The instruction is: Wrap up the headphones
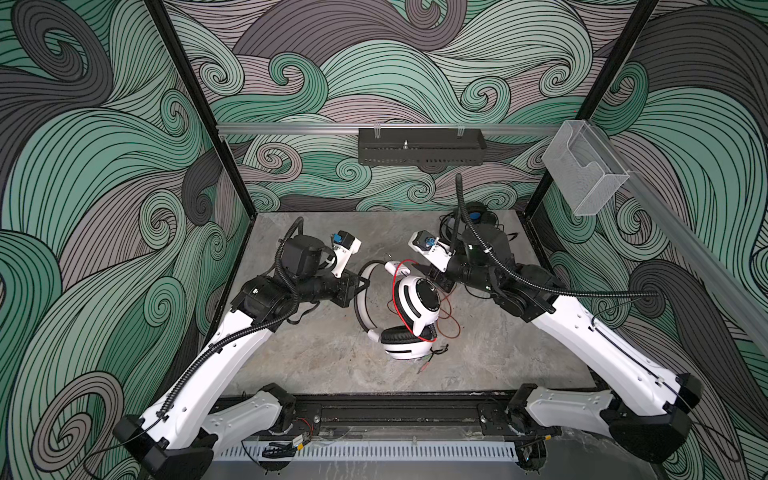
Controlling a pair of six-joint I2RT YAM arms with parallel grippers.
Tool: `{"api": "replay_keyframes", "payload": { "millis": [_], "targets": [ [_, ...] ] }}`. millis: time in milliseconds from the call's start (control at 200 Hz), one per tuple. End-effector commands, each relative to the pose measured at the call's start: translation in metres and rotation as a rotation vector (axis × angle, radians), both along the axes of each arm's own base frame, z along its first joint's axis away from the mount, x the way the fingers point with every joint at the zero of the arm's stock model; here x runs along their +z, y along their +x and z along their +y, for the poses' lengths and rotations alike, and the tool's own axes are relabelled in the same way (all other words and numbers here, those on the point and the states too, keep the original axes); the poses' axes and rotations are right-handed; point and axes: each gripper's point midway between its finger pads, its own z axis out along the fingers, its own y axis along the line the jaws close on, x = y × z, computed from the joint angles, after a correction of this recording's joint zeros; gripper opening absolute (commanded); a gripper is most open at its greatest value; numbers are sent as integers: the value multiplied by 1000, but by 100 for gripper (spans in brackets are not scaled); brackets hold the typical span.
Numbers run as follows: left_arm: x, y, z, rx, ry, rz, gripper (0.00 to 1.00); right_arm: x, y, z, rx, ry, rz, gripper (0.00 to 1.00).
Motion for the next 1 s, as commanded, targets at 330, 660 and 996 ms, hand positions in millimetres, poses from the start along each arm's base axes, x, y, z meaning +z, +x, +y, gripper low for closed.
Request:
{"api": "replay_keyframes", "payload": {
  "millis": [330, 660, 996],
  "targets": [
    [100, 24, 0, 164, -223, -102, 0, 20, 3, 15, 88, 450, 234, 71],
    [130, 44, 13, 312, -255, -123, 0, -2, 9, 36, 146, 584, 393, 80],
    [140, 45, 12, 325, -298, -118, 0, -29, 36, 50, 118, 650, 481, 81]
  ]
}}
